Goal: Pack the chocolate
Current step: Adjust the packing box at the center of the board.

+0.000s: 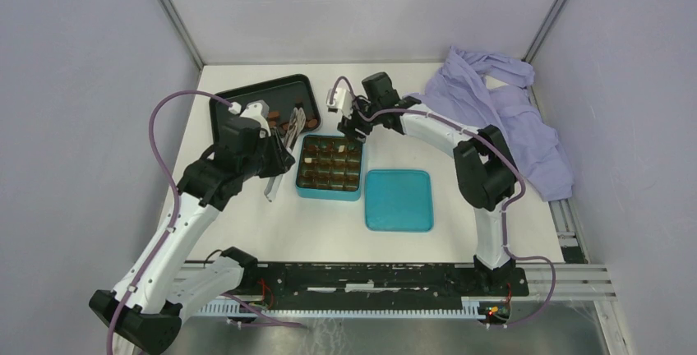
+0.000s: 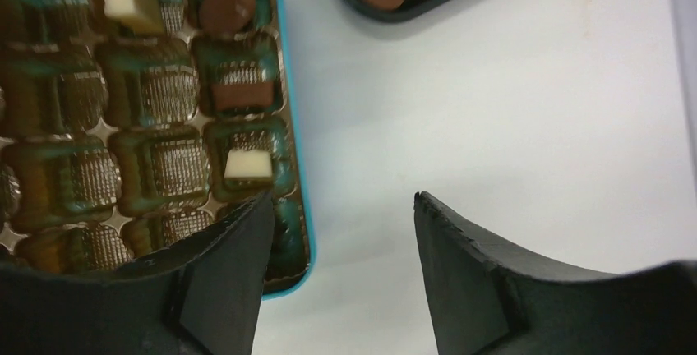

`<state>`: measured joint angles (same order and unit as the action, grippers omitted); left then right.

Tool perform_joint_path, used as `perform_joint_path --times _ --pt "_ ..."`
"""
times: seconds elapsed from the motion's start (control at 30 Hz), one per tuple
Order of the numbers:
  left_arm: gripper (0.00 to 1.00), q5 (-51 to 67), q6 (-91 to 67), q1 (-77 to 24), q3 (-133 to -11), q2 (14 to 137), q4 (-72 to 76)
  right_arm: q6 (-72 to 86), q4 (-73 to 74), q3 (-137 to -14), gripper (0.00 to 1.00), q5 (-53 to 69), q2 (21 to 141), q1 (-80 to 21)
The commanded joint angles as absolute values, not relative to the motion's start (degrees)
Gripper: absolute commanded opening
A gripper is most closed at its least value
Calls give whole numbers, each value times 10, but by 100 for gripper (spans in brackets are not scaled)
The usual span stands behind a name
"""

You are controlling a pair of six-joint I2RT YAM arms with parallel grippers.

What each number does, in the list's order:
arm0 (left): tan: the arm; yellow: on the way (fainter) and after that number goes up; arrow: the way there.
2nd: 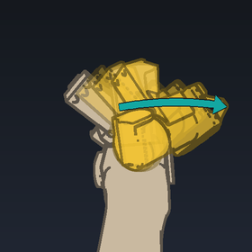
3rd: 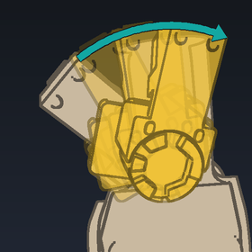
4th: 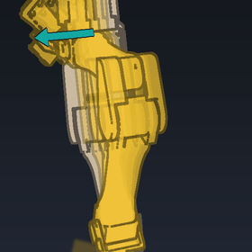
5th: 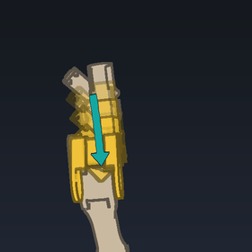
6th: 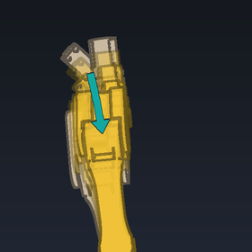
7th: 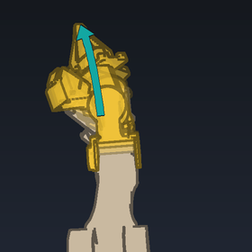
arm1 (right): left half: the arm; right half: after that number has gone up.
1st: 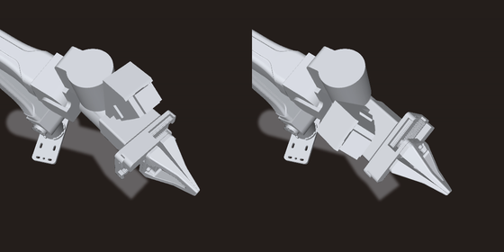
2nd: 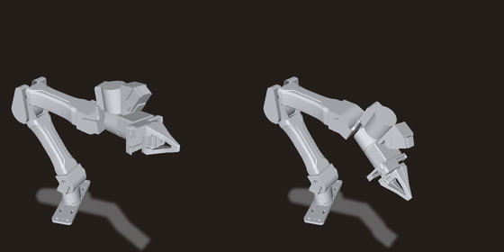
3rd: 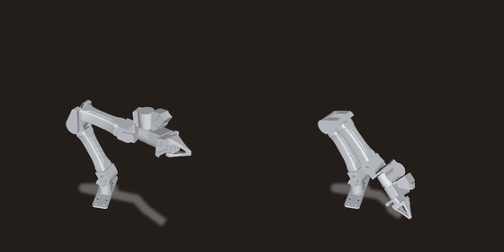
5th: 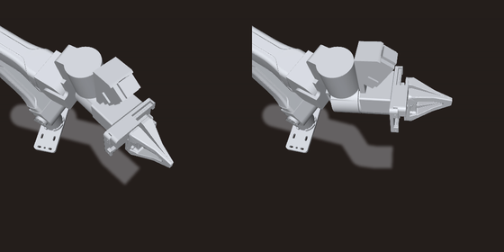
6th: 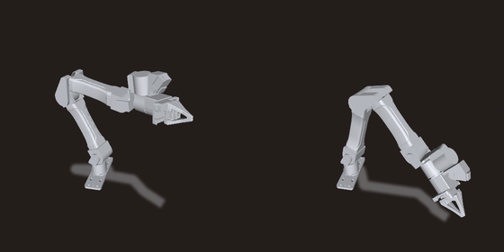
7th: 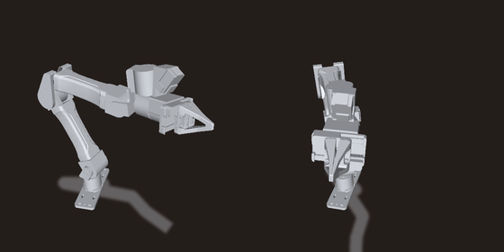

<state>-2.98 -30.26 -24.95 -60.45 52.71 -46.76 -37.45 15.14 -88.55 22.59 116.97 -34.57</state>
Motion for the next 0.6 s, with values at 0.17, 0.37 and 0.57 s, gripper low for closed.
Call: perform_joint_path --times 0.17,0.37,0.57 --pt "33 -44 -307 -252 -604 529 -448 -285 233 -964 72 410 1114 -265" --pt "34 -49 -314 -252 -596 530 -433 -231 246 -936 72 522 1066 -202" --pt "34 -48 -309 -252 -607 539 -430 -208 227 -881 73 541 1017 -173"
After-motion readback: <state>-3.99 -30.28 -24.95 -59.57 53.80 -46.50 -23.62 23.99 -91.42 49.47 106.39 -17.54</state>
